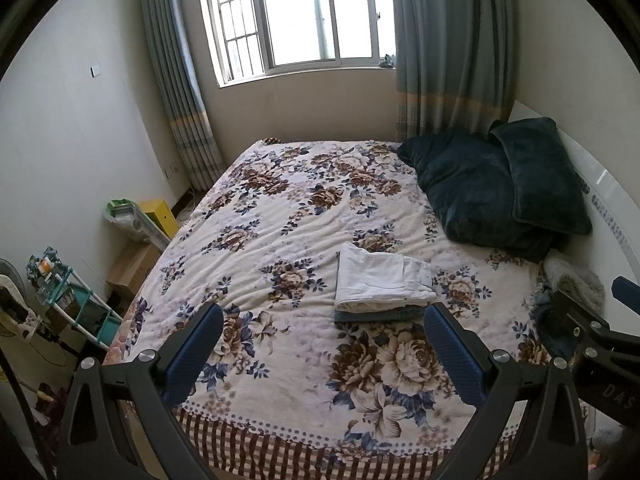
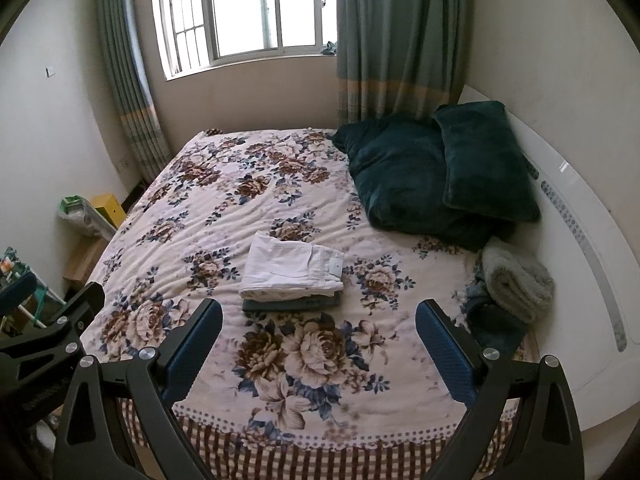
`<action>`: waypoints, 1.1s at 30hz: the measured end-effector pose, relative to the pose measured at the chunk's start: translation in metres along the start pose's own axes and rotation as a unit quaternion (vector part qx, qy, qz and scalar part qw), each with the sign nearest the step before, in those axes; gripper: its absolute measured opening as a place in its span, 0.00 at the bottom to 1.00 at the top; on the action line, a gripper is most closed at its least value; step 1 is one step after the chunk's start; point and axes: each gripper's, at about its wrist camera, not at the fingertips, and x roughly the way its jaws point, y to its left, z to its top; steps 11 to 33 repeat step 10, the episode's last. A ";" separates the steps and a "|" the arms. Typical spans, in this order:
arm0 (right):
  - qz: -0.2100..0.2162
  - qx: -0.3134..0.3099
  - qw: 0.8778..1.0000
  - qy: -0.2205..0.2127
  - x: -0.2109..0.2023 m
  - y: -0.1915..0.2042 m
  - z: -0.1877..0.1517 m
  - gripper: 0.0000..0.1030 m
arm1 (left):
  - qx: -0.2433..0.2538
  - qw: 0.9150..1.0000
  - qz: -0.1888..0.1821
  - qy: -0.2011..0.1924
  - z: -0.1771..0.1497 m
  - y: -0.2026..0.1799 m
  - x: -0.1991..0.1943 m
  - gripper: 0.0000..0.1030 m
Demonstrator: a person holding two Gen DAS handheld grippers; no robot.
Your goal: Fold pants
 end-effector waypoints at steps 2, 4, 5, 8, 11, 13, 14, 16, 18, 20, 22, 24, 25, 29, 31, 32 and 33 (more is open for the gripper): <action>0.003 0.002 1.000 -0.002 -0.001 -0.001 -0.001 0.97 | 0.000 1.000 0.000 0.000 0.000 0.000 0.000 1.00; -0.003 -0.001 1.000 -0.003 -0.003 0.000 -0.001 0.97 | -0.001 1.000 -0.002 0.000 -0.001 0.000 0.000 1.00; -0.001 -0.001 1.000 -0.002 -0.003 0.001 -0.001 0.97 | -0.002 1.000 -0.001 -0.001 0.000 0.000 -0.002 1.00; -0.002 -0.001 1.000 -0.001 -0.004 -0.002 -0.002 0.97 | -0.003 1.000 0.002 -0.008 0.001 0.005 -0.009 1.00; -0.002 0.000 1.000 0.000 -0.004 -0.002 -0.002 0.97 | -0.005 1.000 -0.002 -0.008 0.002 0.007 -0.012 1.00; -0.002 0.000 1.000 0.000 -0.004 -0.002 -0.002 0.97 | -0.005 1.000 -0.002 -0.008 0.002 0.007 -0.012 1.00; -0.002 0.000 1.000 0.000 -0.004 -0.002 -0.002 0.97 | -0.005 1.000 -0.002 -0.008 0.002 0.007 -0.012 1.00; -0.002 0.000 1.000 0.000 -0.004 -0.002 -0.002 0.97 | -0.005 1.000 -0.002 -0.008 0.002 0.007 -0.012 1.00; -0.002 0.000 1.000 0.000 -0.004 -0.002 -0.002 0.97 | -0.005 1.000 -0.002 -0.008 0.002 0.007 -0.012 1.00; -0.002 0.000 1.000 0.000 -0.004 -0.002 -0.002 0.97 | -0.005 1.000 -0.002 -0.008 0.002 0.007 -0.012 1.00; -0.002 0.000 1.000 0.000 -0.004 -0.002 -0.002 0.97 | -0.005 1.000 -0.002 -0.008 0.002 0.007 -0.012 1.00; -0.002 0.000 1.000 0.000 -0.004 -0.002 -0.002 0.97 | -0.005 1.000 -0.002 -0.008 0.002 0.007 -0.012 1.00; -0.002 0.000 1.000 0.000 -0.004 -0.002 -0.002 0.97 | -0.005 1.000 -0.002 -0.008 0.002 0.007 -0.012 1.00; -0.002 0.000 1.000 0.000 -0.004 -0.002 -0.002 0.97 | -0.005 1.000 -0.002 -0.008 0.002 0.007 -0.012 1.00; -0.002 0.000 1.000 0.000 -0.004 -0.002 -0.002 0.97 | -0.005 1.000 -0.002 -0.008 0.002 0.007 -0.012 1.00; -0.002 0.000 1.000 0.000 -0.004 -0.002 -0.002 0.97 | -0.005 1.000 -0.002 -0.008 0.002 0.007 -0.012 1.00; -0.002 0.000 1.000 0.000 -0.004 -0.002 -0.002 0.97 | -0.005 1.000 -0.002 -0.008 0.002 0.007 -0.012 1.00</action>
